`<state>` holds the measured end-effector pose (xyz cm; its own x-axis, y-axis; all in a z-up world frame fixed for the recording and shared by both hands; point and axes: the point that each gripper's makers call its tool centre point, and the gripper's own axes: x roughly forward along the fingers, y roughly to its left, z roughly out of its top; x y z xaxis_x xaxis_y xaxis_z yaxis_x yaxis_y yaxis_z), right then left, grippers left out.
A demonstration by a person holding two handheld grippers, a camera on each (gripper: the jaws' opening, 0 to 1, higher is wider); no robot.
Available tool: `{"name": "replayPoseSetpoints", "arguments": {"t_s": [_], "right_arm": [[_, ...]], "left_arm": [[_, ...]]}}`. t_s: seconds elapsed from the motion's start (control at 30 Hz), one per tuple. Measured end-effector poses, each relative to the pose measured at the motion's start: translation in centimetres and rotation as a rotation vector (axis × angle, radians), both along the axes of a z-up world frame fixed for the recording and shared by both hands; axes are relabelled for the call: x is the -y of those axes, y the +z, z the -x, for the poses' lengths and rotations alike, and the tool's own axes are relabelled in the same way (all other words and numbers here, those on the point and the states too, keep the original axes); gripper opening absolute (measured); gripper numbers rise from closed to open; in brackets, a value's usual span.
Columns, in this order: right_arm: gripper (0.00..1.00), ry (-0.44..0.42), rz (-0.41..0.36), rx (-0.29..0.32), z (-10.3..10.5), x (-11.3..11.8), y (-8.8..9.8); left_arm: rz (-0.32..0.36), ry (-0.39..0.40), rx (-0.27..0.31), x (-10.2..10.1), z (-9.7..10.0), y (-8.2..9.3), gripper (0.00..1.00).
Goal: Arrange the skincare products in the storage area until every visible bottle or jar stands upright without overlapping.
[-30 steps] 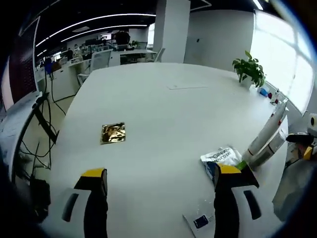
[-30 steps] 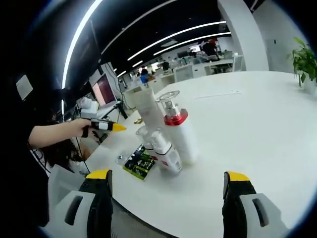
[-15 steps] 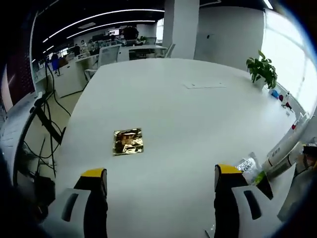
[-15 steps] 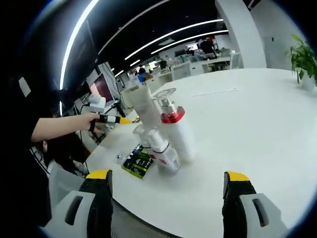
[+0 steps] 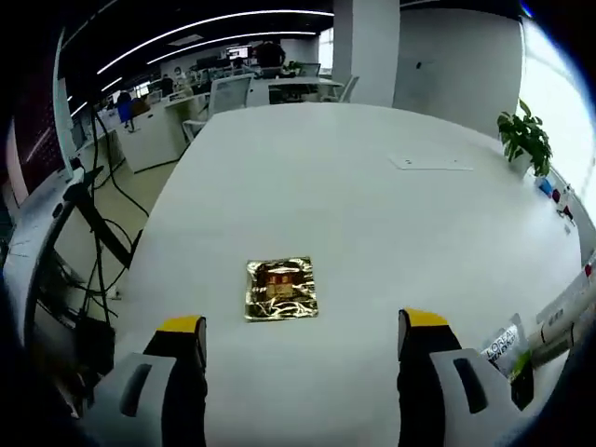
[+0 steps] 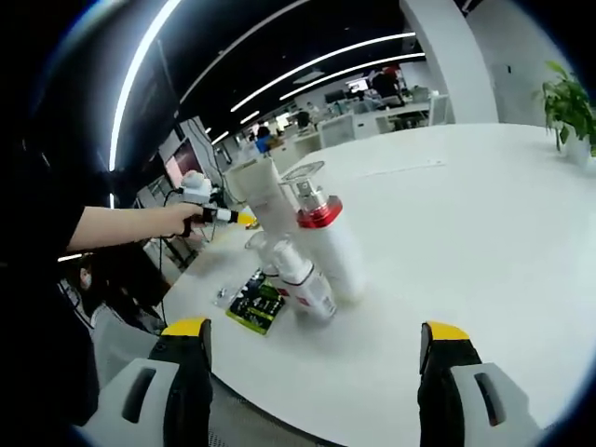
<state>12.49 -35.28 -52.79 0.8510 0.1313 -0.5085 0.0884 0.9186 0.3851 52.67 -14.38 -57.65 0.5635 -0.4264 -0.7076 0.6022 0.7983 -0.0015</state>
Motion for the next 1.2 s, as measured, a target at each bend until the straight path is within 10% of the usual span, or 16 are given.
{"name": "replayPoseSetpoints", "arguments": {"t_s": [1.2], "right_arm": [[0.97,-0.017,-0.016,-0.015,0.2,0.2,-0.3]], "left_arm": [[-0.105,0.086,-0.062,-0.4,-3.0,-3.2,0.50]]}}
